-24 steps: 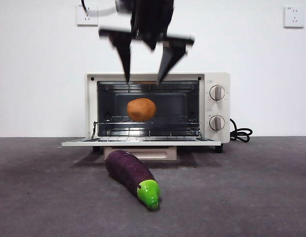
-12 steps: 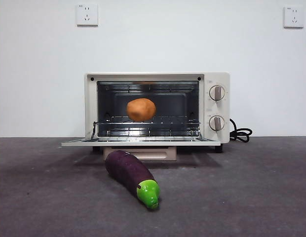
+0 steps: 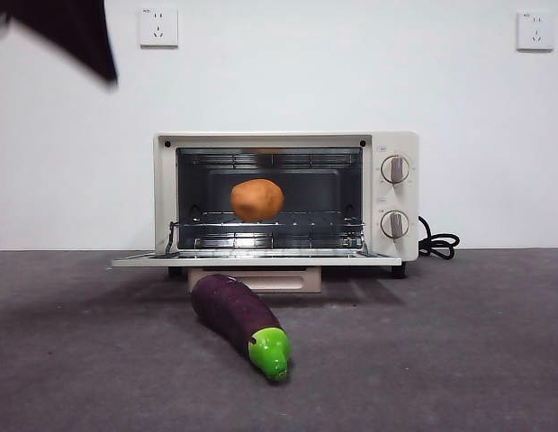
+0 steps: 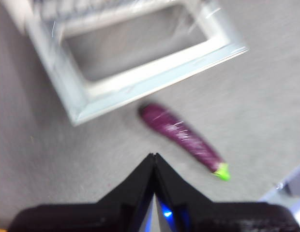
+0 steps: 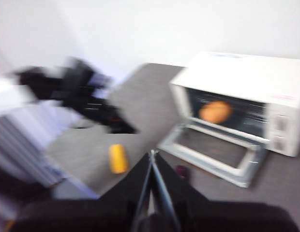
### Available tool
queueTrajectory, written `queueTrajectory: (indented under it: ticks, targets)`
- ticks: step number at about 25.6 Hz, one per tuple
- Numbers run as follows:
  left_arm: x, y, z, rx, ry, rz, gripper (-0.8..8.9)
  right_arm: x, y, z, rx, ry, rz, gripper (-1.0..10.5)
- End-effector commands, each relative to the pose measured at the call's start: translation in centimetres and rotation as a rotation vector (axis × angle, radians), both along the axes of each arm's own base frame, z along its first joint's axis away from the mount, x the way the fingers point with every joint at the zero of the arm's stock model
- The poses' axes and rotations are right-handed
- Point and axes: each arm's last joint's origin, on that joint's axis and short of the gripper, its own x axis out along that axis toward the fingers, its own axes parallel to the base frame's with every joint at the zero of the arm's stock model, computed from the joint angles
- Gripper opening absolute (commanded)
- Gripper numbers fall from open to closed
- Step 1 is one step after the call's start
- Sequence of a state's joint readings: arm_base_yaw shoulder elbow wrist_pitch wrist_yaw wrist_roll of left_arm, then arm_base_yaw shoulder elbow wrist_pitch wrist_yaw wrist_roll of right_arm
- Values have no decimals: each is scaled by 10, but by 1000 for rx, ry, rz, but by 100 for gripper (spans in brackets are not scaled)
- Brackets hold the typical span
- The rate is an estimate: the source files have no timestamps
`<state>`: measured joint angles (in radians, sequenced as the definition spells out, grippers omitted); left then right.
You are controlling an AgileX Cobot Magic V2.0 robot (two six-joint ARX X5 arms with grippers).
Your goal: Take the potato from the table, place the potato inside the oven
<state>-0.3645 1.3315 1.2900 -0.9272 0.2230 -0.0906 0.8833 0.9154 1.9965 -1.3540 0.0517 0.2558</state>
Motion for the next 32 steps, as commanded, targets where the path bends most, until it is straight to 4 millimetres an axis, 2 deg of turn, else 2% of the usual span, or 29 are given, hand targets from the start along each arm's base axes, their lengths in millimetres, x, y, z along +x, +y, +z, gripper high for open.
queueTrajectory:
  ticks: [1,6,12,24,32]
  targets:
    - [25,9,-31,-17,90,82,-6,-12,-12,-3,30,16,67,-2]
    - [63,29,-75,-76,254,175,-6,-24,-26,-5,66,-9,81,-2]
    - [88,44,-108,-171,356,240,-6,-25,-26,-5,67,-11,81,-2]
    - [106,47,-156,-116,460,305,-6,-21,-24,-6,50,-10,40,-2]
    - [114,45,-169,-166,481,336,-6,-19,-22,-8,34,-4,19,-2]
